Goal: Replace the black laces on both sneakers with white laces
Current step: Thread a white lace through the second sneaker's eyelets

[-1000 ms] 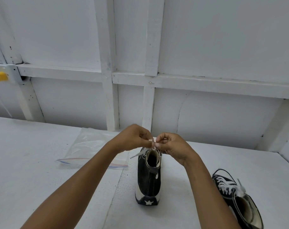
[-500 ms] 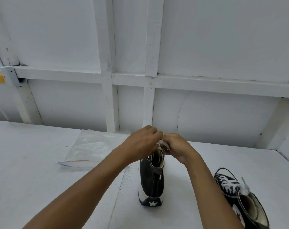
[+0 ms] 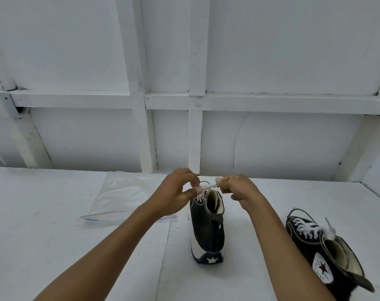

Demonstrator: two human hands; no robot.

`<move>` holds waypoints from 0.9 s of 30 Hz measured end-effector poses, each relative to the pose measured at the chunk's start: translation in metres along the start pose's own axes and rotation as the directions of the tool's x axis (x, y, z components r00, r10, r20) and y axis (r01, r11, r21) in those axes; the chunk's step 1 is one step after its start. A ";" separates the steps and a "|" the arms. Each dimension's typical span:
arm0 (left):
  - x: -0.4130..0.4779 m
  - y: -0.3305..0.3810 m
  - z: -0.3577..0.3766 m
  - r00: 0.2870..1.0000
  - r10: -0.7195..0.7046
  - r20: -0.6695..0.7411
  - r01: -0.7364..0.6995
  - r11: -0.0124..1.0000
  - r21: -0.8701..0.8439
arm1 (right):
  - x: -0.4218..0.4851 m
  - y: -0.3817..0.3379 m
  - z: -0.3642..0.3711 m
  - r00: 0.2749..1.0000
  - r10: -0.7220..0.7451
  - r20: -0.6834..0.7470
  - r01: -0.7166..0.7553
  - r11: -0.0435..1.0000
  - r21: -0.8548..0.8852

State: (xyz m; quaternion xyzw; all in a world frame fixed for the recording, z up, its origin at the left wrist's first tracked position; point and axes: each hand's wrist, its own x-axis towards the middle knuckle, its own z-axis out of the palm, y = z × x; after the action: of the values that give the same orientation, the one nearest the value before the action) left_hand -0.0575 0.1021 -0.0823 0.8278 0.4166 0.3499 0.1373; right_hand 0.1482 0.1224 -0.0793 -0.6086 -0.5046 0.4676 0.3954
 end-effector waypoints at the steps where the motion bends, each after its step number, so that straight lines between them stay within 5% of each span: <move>1: -0.003 0.000 -0.002 0.999 -0.036 0.026 0.037 0.998 -0.050 | 0.000 0.001 0.002 0.999 -0.016 -0.033 0.015 0.999 -0.030; 7: -0.003 0.007 -0.002 0.977 -0.206 0.047 0.211 0.965 -0.153 | -0.007 0.007 -0.004 0.988 -0.121 -0.094 0.105 0.981 -0.161; 11: 0.005 0.016 -0.007 0.990 -0.122 -0.070 0.116 0.990 -0.084 | -0.031 -0.005 -0.022 0.947 -0.321 -0.024 0.314 0.937 -0.154; 14: 0.017 0.031 -0.008 0.994 -0.064 0.087 0.052 0.990 0.131 | -0.046 -0.015 -0.022 0.941 -0.296 0.162 0.337 0.859 -0.386; 21: 0.035 0.055 -0.001 0.959 -0.075 0.274 -0.120 0.767 0.630 | -0.054 -0.031 -0.014 0.926 -0.327 0.187 0.362 0.632 -0.686; 27: 0.040 0.068 -0.003 0.950 -0.154 0.271 -0.049 0.785 0.618 | -0.053 -0.032 -0.007 0.925 -0.319 0.205 0.350 0.508 -0.787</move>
State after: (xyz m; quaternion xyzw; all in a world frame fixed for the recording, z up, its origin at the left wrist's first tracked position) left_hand -0.0029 0.0912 -0.0264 0.8587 0.5047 0.0576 -0.0679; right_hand 0.1447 0.0755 -0.0379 -0.6040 -0.7757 0.1094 0.1467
